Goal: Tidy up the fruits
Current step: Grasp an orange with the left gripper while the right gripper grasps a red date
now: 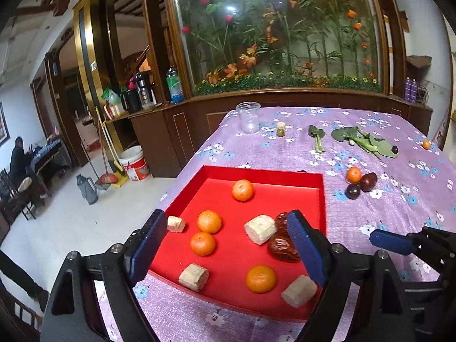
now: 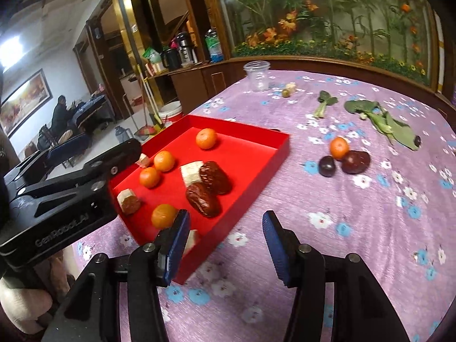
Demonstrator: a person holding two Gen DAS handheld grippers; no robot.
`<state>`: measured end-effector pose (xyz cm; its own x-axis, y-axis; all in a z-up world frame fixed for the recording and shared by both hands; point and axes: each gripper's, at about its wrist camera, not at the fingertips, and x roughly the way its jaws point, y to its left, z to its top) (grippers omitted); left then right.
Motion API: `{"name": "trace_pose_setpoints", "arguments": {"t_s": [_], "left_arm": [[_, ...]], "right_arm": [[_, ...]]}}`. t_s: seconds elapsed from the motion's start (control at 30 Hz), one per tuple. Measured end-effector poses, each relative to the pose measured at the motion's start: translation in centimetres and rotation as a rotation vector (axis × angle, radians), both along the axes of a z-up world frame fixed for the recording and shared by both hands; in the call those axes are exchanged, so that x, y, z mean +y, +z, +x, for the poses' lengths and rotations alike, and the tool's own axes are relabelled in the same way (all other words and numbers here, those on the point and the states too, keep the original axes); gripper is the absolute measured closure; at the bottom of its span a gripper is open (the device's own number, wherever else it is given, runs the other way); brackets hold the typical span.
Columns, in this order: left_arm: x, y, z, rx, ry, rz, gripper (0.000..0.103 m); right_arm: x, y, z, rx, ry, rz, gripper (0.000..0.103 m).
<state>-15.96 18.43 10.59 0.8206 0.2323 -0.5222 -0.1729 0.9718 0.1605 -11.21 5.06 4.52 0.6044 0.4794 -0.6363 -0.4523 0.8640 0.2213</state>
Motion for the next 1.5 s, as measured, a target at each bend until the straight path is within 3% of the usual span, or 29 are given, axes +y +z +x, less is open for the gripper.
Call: {"name": "trace_pose_setpoints", "arguments": {"t_s": [0.5,0.93,1.23,1.5], "left_arm": [[-4.3,0.1,-0.1,0.02,-0.073,0.061,0.017],[-5.9,-1.1,1.3,0.063,-0.106,0.066,0.017],[-6.1,-2.1,3.8,0.116,-0.166,-0.02,0.017],[-8.4,-1.7,7.9,0.158,-0.305,-0.136,0.017]], "right_arm": [[-4.2,0.0,-0.3,-0.005,-0.06,0.037,0.044],[-7.0,-0.9,1.1,0.017,-0.115,0.045,0.043],[-10.4,-1.3,3.2,0.024,-0.185,-0.002,0.043],[-14.4,-0.9,7.5,0.044,-0.273,-0.027,0.043]]}}
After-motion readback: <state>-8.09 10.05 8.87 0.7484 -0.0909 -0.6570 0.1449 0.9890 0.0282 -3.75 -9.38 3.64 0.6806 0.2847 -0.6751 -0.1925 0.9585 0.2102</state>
